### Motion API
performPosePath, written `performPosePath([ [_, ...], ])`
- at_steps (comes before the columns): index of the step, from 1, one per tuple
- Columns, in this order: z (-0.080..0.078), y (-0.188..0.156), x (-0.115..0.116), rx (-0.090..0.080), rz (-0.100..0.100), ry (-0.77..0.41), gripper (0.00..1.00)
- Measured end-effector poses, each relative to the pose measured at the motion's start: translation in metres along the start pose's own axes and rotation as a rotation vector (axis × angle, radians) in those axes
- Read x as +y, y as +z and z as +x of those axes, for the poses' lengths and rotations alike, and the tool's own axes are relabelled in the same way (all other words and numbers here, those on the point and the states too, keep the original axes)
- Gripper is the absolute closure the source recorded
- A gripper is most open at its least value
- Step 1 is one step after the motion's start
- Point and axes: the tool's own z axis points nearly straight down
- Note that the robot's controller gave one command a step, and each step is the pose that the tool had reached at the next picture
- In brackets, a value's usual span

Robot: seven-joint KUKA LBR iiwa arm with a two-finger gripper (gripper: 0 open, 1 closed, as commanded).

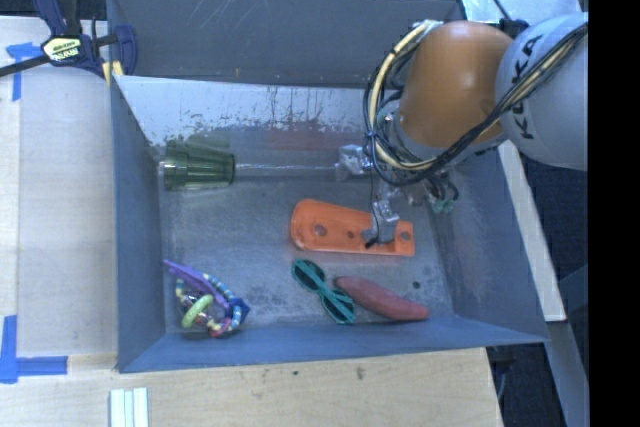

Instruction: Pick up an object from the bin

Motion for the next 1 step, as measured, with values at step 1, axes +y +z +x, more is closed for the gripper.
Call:
performPosePath([
  [1, 0.0134, 0.0323, -0.0118, 0.005, -0.002, 0.013, 0.0],
])
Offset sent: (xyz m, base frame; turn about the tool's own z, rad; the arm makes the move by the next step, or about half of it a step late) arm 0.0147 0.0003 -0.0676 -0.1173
